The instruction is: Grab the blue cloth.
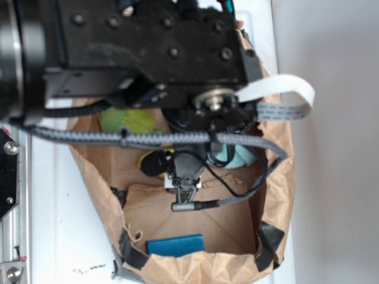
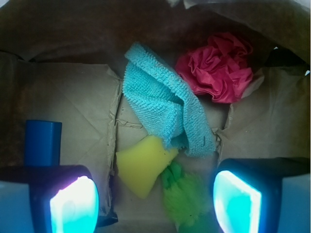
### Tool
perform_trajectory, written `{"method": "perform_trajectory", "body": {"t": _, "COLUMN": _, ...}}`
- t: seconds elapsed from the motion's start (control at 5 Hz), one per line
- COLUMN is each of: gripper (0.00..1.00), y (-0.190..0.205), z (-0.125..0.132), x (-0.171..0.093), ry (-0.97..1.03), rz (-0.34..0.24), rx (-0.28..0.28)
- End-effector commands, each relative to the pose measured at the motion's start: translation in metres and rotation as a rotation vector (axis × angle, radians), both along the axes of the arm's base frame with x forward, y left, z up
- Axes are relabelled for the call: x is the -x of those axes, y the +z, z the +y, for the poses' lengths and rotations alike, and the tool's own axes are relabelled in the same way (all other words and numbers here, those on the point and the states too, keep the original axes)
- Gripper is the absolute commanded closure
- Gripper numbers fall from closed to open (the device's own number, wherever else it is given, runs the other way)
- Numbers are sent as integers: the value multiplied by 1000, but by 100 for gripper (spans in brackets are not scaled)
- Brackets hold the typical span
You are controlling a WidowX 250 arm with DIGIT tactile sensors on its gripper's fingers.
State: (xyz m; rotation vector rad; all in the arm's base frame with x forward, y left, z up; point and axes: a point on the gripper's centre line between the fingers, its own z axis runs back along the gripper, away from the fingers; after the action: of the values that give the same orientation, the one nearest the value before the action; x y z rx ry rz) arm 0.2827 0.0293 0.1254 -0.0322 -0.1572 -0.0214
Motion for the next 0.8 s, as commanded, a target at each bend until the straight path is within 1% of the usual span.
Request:
{"method": "perform_trajectory", "body": {"t": 0.0, "gripper": 0, "y": 11, "z": 0, "x": -4, "ry": 1, "rz": -35, "rx": -4}}
{"method": "perform_trajectory", "body": {"t": 0.2, "gripper": 0, "y": 11, "z": 0, "x": -4, "ry": 1, "rz": -35, "rx": -4}}
{"method": "perform_trajectory", "body": {"t": 0.4, "gripper": 0, "y": -9, "z": -7, "x": -14, "ry": -27, "rz": -88, "rx": -36}}
{"method": "perform_trajectory", "body": {"t": 0.6, "gripper": 0, "y": -24, "z": -14, "x": -25, "ry": -35, "rz": -84, "rx": -87}}
